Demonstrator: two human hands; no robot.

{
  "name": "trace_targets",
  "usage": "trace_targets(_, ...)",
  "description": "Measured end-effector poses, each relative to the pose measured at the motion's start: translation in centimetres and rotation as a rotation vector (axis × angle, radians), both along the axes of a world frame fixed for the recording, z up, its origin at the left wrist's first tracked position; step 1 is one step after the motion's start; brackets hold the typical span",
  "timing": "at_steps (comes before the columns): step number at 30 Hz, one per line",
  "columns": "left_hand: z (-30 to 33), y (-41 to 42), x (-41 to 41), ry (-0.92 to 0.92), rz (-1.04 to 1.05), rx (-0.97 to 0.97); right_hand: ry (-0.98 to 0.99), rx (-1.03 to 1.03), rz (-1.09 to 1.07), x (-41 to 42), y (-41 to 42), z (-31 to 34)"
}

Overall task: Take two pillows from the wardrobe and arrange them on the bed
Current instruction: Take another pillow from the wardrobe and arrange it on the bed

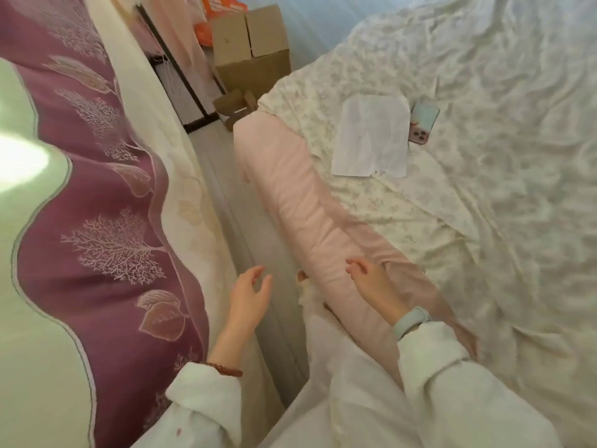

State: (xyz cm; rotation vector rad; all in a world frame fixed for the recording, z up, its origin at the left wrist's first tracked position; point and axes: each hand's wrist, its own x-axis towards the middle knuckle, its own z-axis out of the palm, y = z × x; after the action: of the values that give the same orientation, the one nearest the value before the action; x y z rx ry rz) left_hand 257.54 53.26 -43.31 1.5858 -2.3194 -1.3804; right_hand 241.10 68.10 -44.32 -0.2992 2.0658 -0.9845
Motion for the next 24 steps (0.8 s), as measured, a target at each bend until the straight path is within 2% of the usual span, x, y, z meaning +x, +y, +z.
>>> trace_targets(8, 1.7, -16.2, -12.3, -0.04, -0.029, -0.073, 0.021, -0.009, -0.005, -11.6, -15.9, -0.5)
trace_targets(12, 3.6, -22.3, -18.4, 0.035, -0.04, -0.099, 0.033, -0.03, 0.031, -16.1, -23.4, 0.5)
trace_targets(19, 3.0, -32.8, -21.0, -0.011, -0.032, -0.073, -0.008, -0.015, 0.091, -20.4, -35.5, 0.4)
trace_targets(24, 0.9, -45.0, -24.2, -0.044, -0.084, -0.087, 0.016, -0.01, 0.046, -24.2, -45.3, -0.6)
